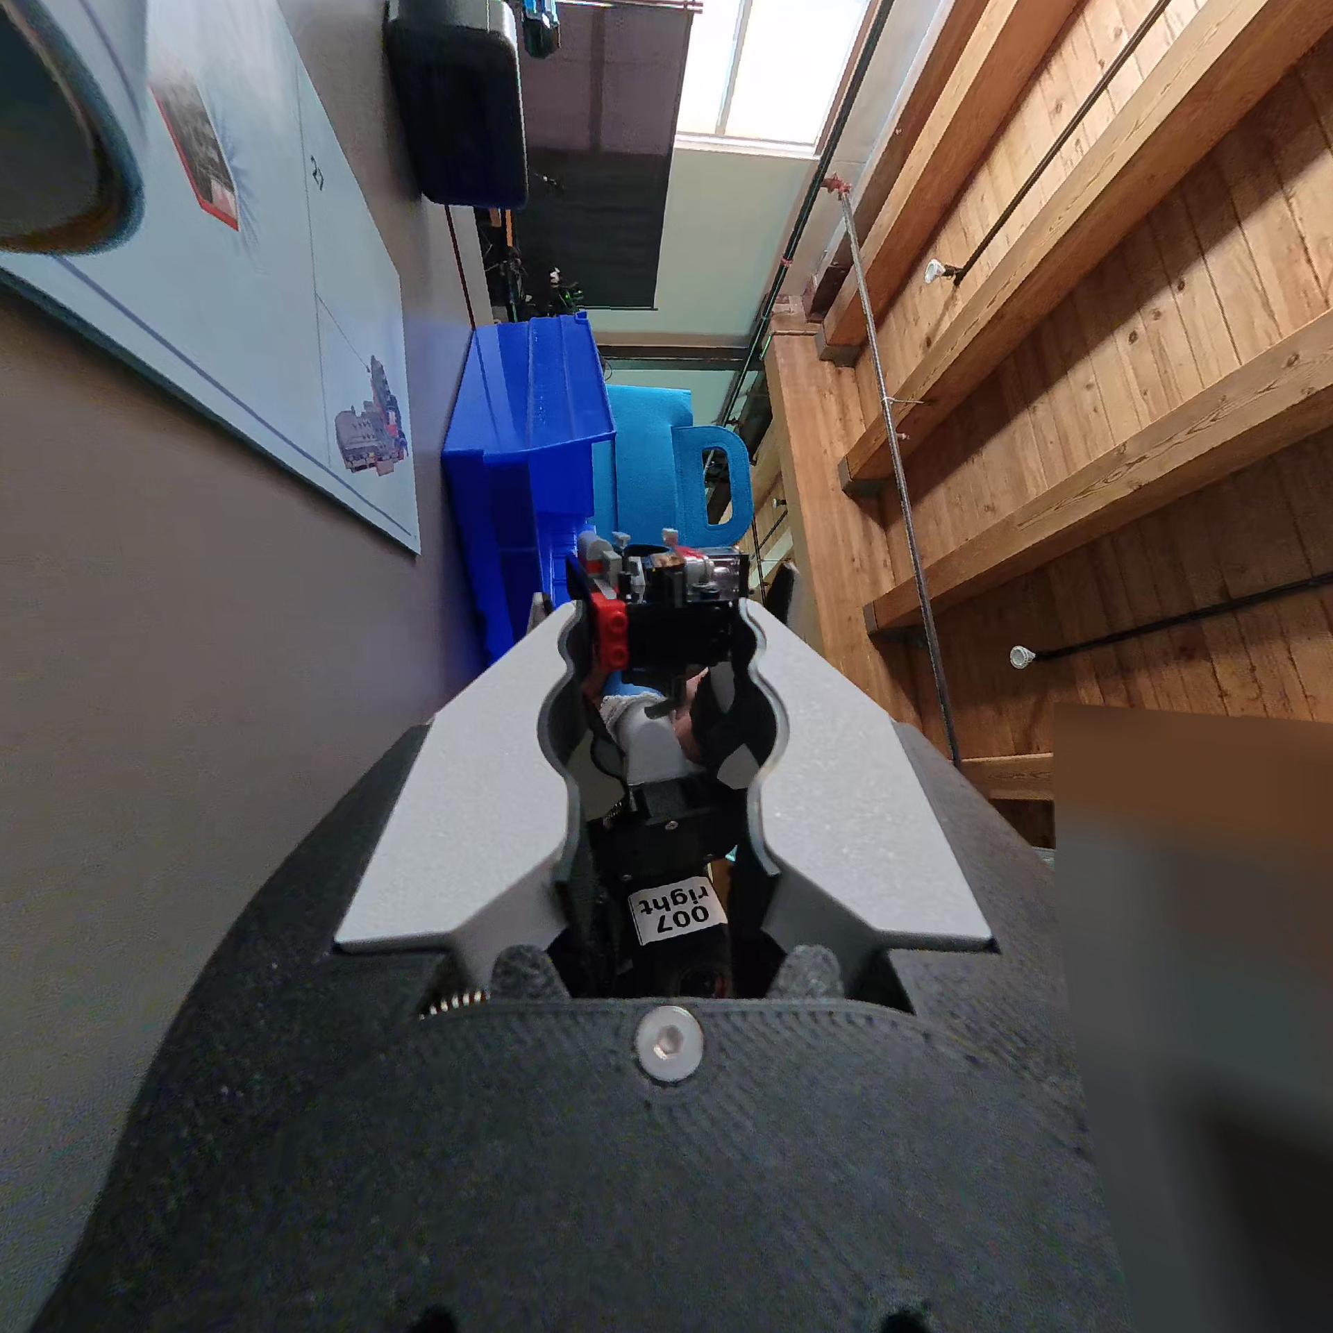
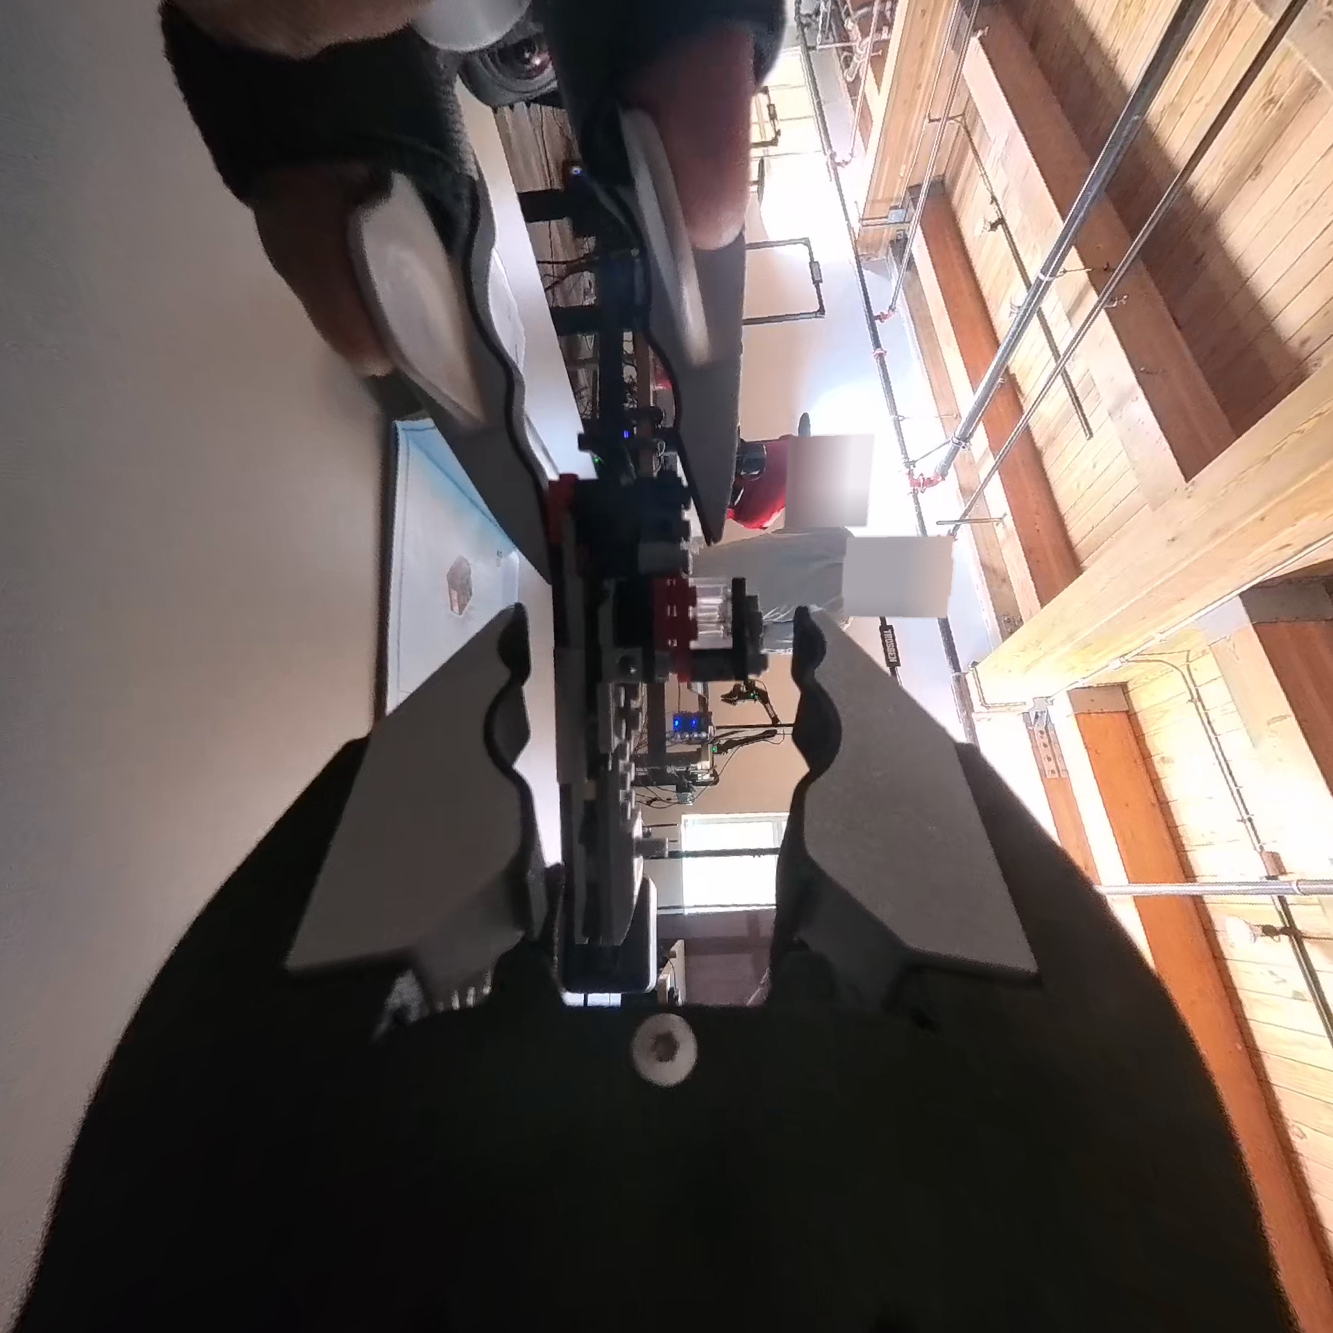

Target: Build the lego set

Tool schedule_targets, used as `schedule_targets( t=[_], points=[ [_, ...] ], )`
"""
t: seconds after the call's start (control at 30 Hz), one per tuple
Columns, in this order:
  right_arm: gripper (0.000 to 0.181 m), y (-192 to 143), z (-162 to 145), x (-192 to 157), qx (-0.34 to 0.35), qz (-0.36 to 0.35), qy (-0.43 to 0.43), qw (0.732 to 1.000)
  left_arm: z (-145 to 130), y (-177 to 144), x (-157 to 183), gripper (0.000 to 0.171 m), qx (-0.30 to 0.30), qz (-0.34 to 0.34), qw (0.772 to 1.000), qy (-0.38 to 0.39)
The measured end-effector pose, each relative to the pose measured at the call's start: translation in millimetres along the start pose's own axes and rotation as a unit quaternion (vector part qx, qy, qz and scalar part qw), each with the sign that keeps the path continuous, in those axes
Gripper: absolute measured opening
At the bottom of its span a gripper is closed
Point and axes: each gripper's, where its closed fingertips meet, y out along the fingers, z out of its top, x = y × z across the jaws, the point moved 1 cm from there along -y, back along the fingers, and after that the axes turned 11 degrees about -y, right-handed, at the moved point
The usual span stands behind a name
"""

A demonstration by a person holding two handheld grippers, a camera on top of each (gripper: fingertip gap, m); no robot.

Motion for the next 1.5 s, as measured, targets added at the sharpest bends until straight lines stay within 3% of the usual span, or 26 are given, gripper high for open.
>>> schedule_targets(
  t=[0.23, 1.5],
  points=[
    [0.062, 1.7, -2.6, -2.9, -0.005, 0.008, -0.005, 1.000, 0.6, 0.8, -1.2, 0.039, 0.004, 0.004, 1.000, 0.001],
    [0.059, 2.9, -3.4, 3.0, 0.011, 0.037, -0.001, 0.999, -1.3, 2.8, 1.5, 0.040, 0.003, 0.002, 1.000, 0.018]
  ],
)
